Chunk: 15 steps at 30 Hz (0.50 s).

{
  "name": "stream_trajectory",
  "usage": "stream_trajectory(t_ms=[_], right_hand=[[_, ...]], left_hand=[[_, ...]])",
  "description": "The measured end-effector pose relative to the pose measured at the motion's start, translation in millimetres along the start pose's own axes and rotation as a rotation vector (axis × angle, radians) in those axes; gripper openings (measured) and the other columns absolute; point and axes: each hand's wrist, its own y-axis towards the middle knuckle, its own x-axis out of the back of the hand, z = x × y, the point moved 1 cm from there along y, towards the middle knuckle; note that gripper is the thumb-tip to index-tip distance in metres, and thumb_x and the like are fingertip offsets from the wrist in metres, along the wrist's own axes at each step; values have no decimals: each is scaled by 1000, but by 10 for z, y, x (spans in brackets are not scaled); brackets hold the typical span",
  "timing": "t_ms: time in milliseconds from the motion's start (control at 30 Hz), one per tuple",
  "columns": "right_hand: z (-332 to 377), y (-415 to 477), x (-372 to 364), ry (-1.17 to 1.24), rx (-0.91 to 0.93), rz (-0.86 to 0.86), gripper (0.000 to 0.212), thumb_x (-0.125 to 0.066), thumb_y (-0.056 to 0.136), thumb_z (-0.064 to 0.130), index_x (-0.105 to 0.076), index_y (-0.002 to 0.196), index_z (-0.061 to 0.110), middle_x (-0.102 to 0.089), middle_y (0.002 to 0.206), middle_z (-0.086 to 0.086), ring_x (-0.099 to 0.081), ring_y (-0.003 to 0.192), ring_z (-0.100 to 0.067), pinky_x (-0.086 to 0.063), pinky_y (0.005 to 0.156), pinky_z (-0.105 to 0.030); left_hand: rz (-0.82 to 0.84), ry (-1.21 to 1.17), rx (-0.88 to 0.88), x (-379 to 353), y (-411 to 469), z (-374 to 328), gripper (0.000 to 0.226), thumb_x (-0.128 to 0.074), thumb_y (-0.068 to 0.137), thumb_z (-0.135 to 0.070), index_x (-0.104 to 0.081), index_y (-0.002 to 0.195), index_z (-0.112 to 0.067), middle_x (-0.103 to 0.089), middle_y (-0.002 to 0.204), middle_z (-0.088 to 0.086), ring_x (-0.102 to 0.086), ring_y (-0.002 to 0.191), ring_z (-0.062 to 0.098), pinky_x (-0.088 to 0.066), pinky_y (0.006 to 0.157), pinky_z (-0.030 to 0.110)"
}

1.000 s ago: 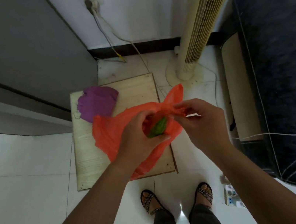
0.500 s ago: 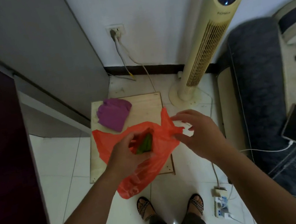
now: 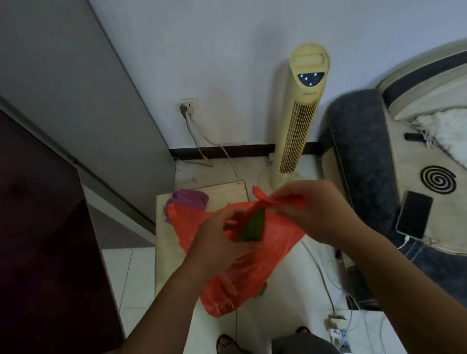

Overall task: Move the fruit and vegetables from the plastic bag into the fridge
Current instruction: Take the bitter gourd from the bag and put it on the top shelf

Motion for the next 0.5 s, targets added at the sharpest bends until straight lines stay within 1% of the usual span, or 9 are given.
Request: stream_trajectory(t_ms=[67,100,200,267,333,367,400,433,500], right_hand=[[23,-30,114,40,29,-8,10,-61,83,36,-59,88,44,-61,84,17,-60,81,-2,-52,71,-19],[30,-35,155,36,47,-34,10,-60,84,36,-58,86,46,-62,84,18,-61,82,-2,-52,73,-20],[60,-8,190,17,70,-134,14,-60,86,29,-57,86,43,-58,81,22,-58,83,0,-49,74,-17],[50,31,170,51,31,-193,13,-60,87,27,-58,85,40,-58,81,21,-57,83,-1,-48,73,-18],[-50,90,129,57,-33,-246,8,-61,87,27,-62,85,35,-60,81,17,-58,82,-3,-50,73,-22],[-130,114,95,36,-76,-247,7,-61,86,27,-64,85,33,-62,82,15,-58,81,-4,-51,74,-24],[-225,131,45,3,-124,-220,6,-61,86,26,-65,86,30,-63,84,12,-58,82,-5,-53,76,-27],[-317,135,-12,-37,-166,-172,6,-61,87,25,-66,88,28,-64,86,11,-58,82,-5,-54,80,-30],[-453,116,-123,-102,-214,-69,9,-60,88,26,-66,93,24,-63,88,11,-58,82,-3,-54,86,-33]], left_hand=[[20,-10,2,34,-20,-80,56,-83,64,-28,-50,100,-53,-59,104,-26,-55,100,-3,-48,84,20],[29,-16,6,45,-18,-99,56,-83,64,-27,-50,100,-54,-59,104,-26,-55,102,0,-50,86,25],[62,-25,19,62,7,-127,59,-82,66,-24,-49,102,-57,-60,108,-21,-56,104,5,-51,90,34],[72,-29,21,74,22,-157,61,-82,66,-27,-47,104,-59,-59,111,-20,-55,106,4,-50,91,32],[49,-56,6,93,31,-166,64,-83,66,-24,-46,105,-59,-57,112,-21,-54,104,0,-49,87,20],[32,-78,5,102,28,-173,65,-84,65,-22,-47,105,-58,-57,112,-20,-54,104,0,-48,84,15],[15,-97,8,108,24,-163,65,-84,65,-20,-48,105,-57,-57,114,-19,-54,105,0,-48,82,13],[1,-120,11,109,23,-156,65,-83,66,-20,-48,107,-58,-57,115,-19,-53,107,1,-47,83,14],[-31,-179,24,106,25,-142,71,-82,67,-21,-45,113,-61,-55,117,-18,-53,110,2,-47,89,20]])
